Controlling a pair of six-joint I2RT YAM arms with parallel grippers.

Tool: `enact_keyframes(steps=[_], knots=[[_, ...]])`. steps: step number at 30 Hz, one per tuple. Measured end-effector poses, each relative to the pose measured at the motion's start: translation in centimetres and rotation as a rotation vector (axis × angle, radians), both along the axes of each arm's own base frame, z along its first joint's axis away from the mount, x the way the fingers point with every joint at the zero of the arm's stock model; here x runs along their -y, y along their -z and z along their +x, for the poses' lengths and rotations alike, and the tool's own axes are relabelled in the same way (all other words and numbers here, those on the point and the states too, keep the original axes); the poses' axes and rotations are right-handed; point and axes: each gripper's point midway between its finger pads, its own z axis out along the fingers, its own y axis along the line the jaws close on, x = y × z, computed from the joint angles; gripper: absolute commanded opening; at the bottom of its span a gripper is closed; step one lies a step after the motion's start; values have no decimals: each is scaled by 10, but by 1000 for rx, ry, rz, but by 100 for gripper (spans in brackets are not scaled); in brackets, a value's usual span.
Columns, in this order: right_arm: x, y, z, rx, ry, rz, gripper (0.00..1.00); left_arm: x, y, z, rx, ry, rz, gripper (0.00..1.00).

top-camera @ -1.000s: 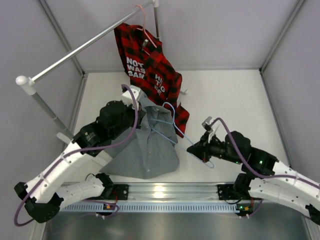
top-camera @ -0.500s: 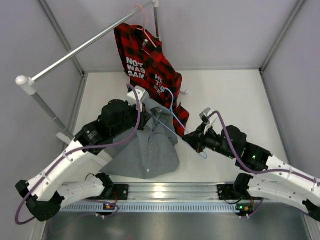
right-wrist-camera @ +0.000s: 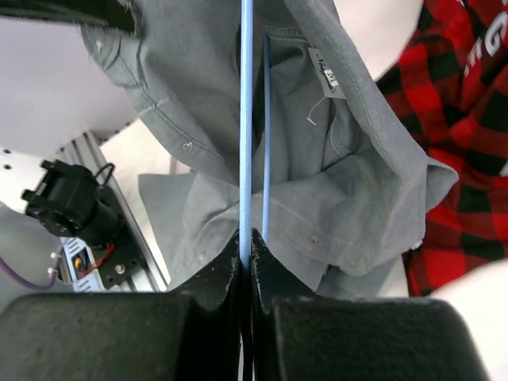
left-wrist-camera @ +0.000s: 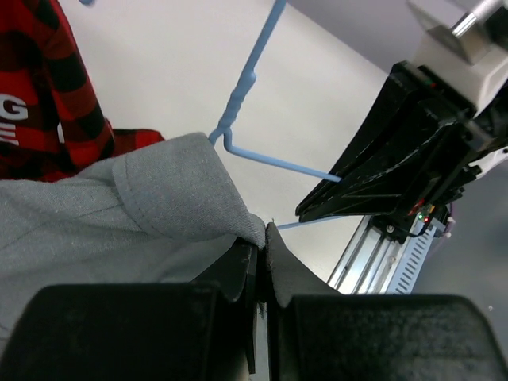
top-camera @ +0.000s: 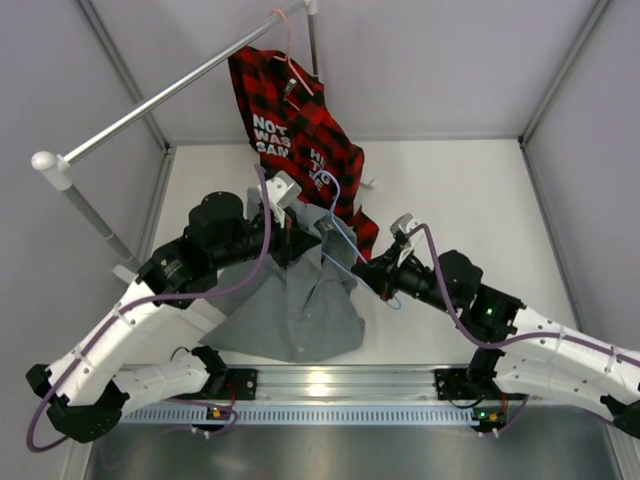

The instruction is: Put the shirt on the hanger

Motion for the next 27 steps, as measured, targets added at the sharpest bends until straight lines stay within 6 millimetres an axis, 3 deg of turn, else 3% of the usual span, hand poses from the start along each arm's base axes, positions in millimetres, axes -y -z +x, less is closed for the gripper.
enact_keyframes(steps=[5,8,22,24,25,26,27], knots=[[-2,-6,-6,57,-37,87,0,0,-26,-8,30,36,-42,0],[-3,-7,-7,85,-42,131,0,5,-31,-15,22,78,-51,0],[-6,-16,-7,161,-48,300,0,30,-13,-21,-90,206,15,3],[-6,-14,-7,165,-50,325,0,35,-14,-25,-91,235,21,13],[-7,-13,-7,166,-51,332,0,39,-15,-28,-90,250,23,22],[-8,-12,-7,166,-51,342,0,41,-17,-31,-84,265,23,53],[-9,-12,-6,165,-52,350,0,44,-19,-33,-78,279,24,67]])
